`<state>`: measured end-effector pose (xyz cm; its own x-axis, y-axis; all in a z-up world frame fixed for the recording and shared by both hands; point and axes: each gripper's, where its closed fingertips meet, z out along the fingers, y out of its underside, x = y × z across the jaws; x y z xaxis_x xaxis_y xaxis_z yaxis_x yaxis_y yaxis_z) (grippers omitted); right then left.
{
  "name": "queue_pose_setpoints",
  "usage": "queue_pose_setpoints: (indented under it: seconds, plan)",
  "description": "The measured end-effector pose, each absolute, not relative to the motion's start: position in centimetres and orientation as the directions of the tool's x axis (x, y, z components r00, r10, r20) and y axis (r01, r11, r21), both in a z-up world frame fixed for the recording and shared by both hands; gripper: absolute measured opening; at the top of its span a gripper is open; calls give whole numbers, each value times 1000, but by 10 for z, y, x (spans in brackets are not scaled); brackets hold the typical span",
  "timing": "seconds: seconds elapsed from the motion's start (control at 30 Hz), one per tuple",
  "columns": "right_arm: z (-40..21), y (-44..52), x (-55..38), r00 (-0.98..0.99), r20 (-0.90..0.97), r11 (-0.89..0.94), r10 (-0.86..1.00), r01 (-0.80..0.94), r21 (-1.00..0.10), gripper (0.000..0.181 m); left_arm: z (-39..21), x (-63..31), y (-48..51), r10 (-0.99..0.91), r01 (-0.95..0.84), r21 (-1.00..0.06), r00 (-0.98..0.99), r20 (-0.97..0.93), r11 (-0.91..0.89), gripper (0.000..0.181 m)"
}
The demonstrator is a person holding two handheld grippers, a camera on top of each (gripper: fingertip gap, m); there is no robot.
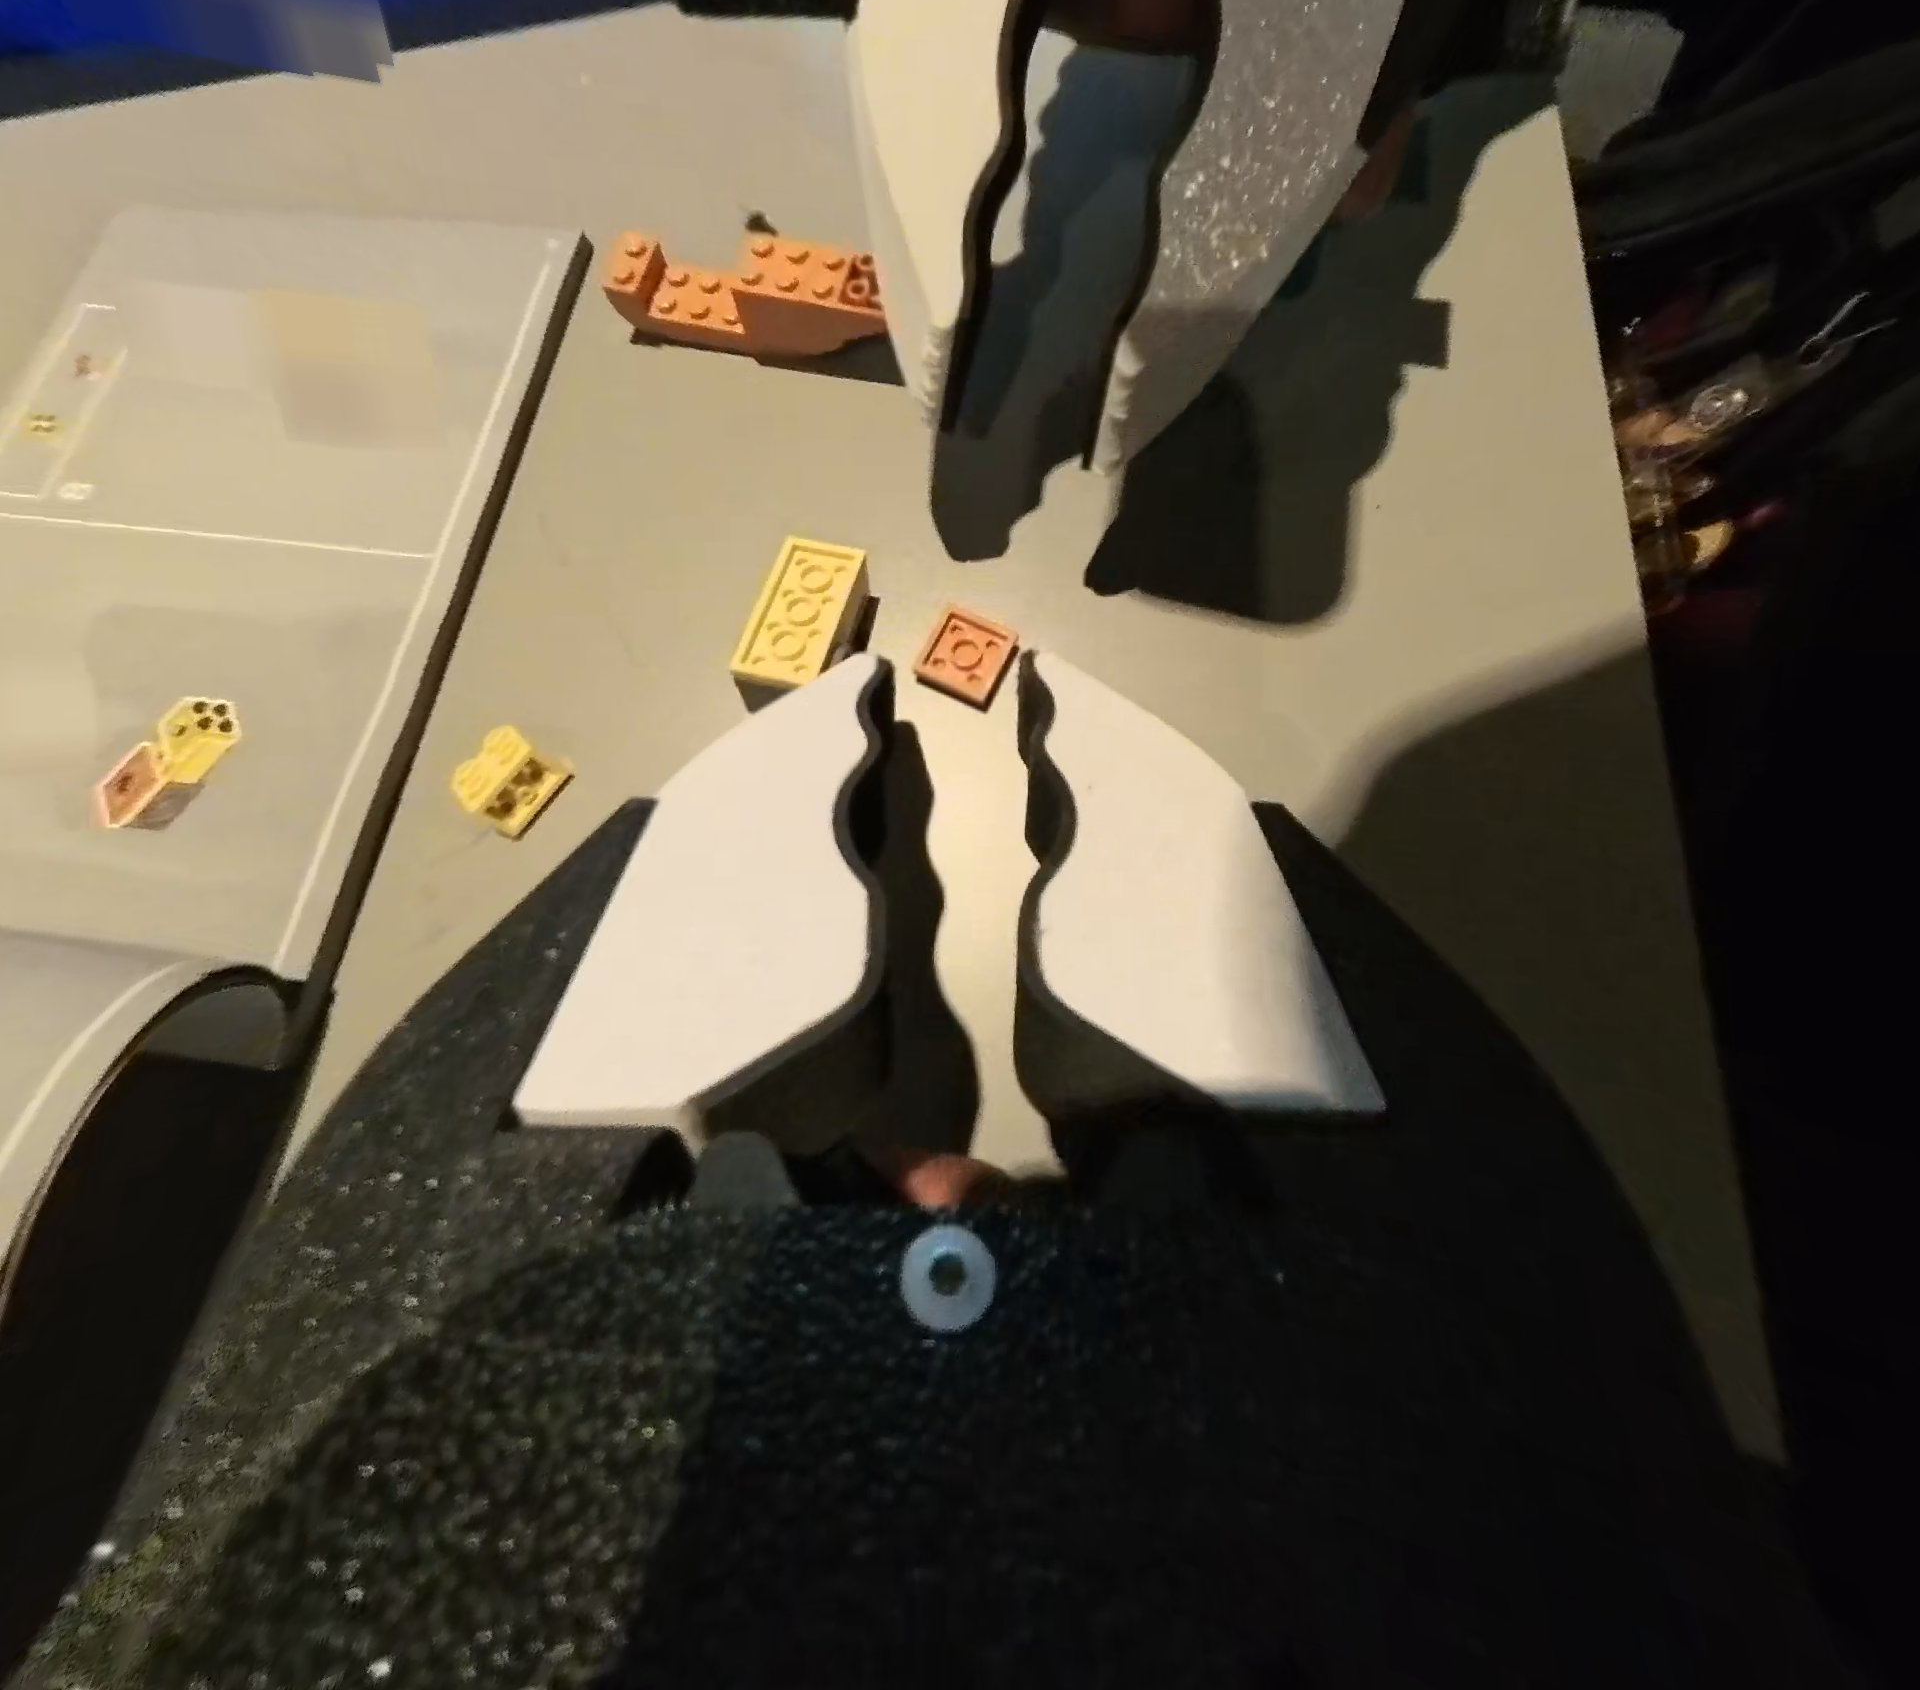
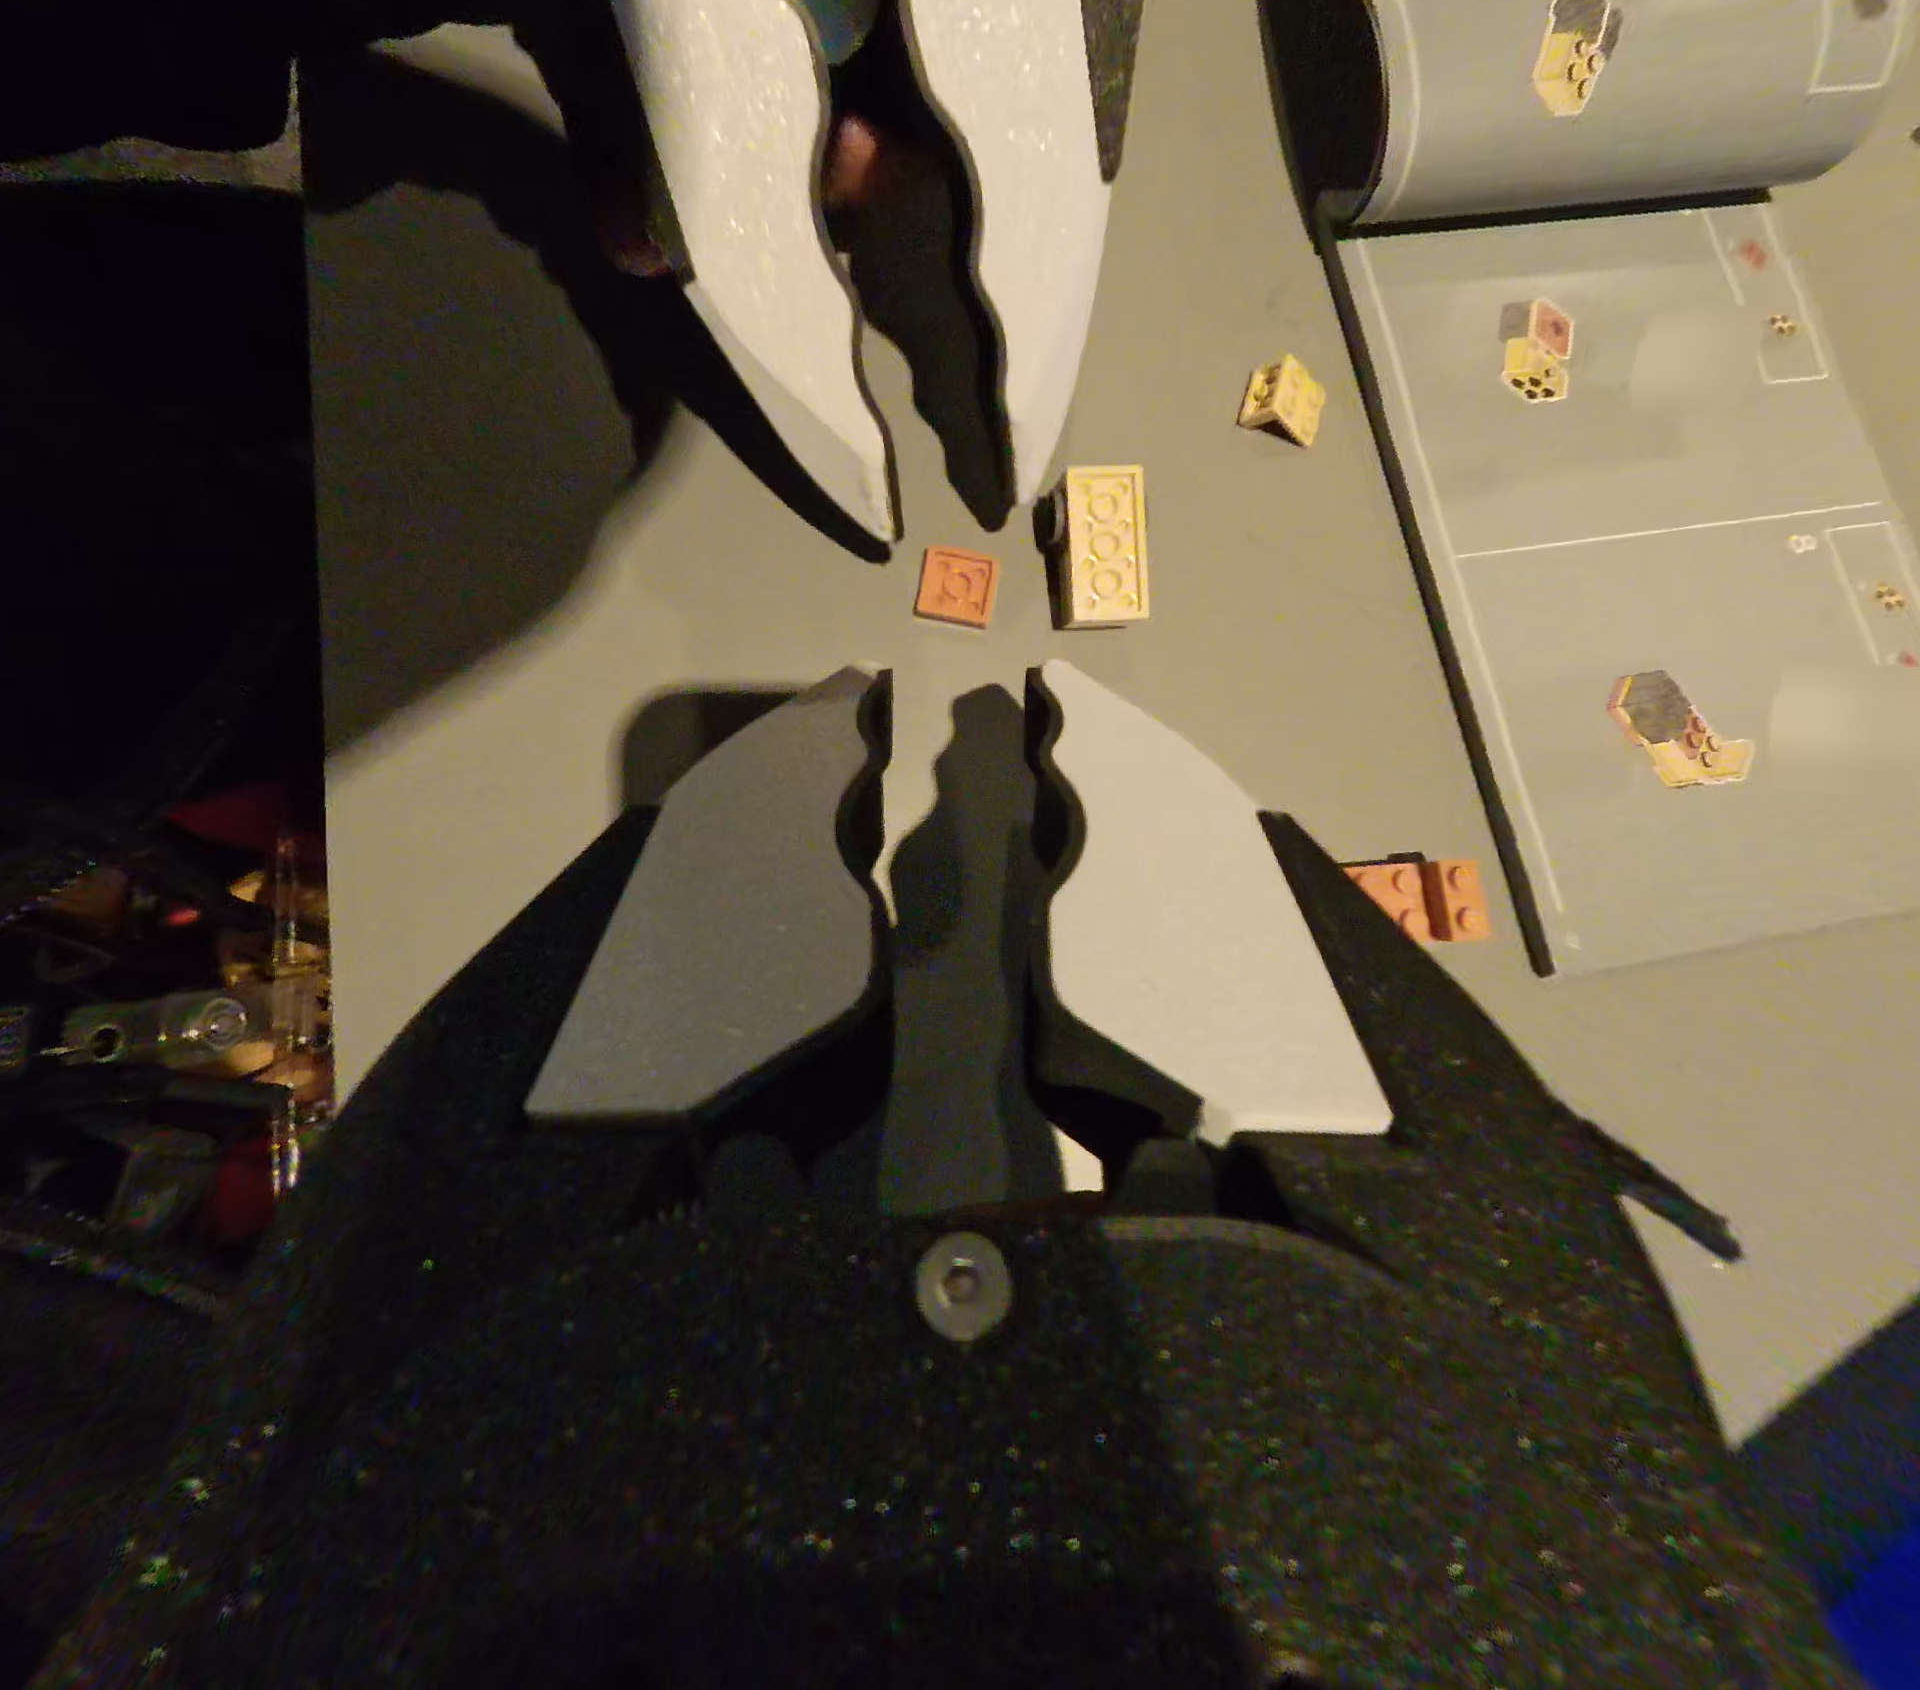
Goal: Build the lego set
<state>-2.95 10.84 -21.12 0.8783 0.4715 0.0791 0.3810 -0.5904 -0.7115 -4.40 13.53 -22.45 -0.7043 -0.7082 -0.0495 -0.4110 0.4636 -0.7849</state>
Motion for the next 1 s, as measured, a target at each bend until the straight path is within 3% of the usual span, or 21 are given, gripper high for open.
queue_pose_setpoints:
  seconds: [0.5,1.0]
  plan:
    - [-215,108,-36,875,66,-585,479,374,-719,23,-234,-43,131,-705,-435,-742,-705,-72,511,16]
    - [-226,123,-40,910,62,-660,410,343,-668,22,-215,-53,142,-744,-396,-822,-667,-49,410,16]
